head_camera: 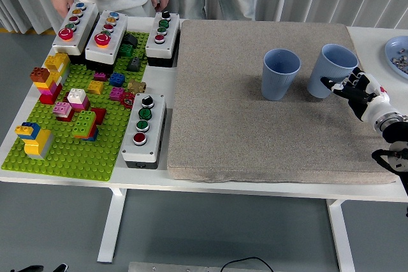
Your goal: Pick cup pour cup place
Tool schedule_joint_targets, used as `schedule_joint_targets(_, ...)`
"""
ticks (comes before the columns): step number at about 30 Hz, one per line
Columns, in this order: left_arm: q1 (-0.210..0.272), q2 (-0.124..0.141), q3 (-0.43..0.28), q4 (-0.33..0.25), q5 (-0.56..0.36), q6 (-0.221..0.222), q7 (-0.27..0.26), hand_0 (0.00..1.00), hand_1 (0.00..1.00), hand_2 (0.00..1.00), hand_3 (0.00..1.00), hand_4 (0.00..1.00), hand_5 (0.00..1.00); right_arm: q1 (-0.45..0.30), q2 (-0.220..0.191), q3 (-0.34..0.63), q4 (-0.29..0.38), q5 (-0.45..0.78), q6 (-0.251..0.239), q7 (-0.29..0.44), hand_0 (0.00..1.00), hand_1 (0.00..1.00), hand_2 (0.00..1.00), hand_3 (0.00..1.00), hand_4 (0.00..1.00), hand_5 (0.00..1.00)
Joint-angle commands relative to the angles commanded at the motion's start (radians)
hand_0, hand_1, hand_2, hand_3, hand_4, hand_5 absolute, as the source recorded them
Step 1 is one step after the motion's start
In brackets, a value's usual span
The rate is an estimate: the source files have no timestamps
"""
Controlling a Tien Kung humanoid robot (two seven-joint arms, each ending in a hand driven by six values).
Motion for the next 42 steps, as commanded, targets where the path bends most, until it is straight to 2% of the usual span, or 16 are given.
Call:
schedule_joint_targets(16, -0.007, -0.002, 0.014, 0.000, -0.013, -0.002, -0.002, 0.768, 0.809, 0.828, 0.665, 0.528, 0.908, 0.028, 0.021, -0.032, -0.072, -0.046, -0.008, 0.082, 0.862, 0.739, 0.630, 0.602, 0.632, 0.002)
schedule_joint_targets(37, -0.008, -0.002, 0.010, 0.000, -0.009, -0.004, 0.000, 0.766, 0.808, 0.826, 0.665, 0.528, 0.908, 0.018, 0.029, -0.028, -0.112, -0.059, -0.015, 0.095, 0.857, 0.737, 0.629, 0.600, 0.630, 0.002)
schedule_joint_targets(38, -0.007, -0.002, 0.011, 0.000, -0.010, -0.004, 0.000, 0.766, 0.810, 0.827, 0.665, 0.528, 0.908, 0.017, 0.029, -0.028, -0.112, -0.062, -0.008, 0.094, 0.861, 0.759, 0.703, 0.685, 0.631, 0.002)
schedule_joint_targets(42, -0.005, -0.002, 0.012, 0.000, -0.012, -0.004, -0.001, 0.766, 0.810, 0.827, 0.665, 0.528, 0.908, 0.016, 0.028, -0.022, -0.109, -0.075, 0.015, 0.089, 0.861, 0.759, 0.703, 0.685, 0.631, 0.002)
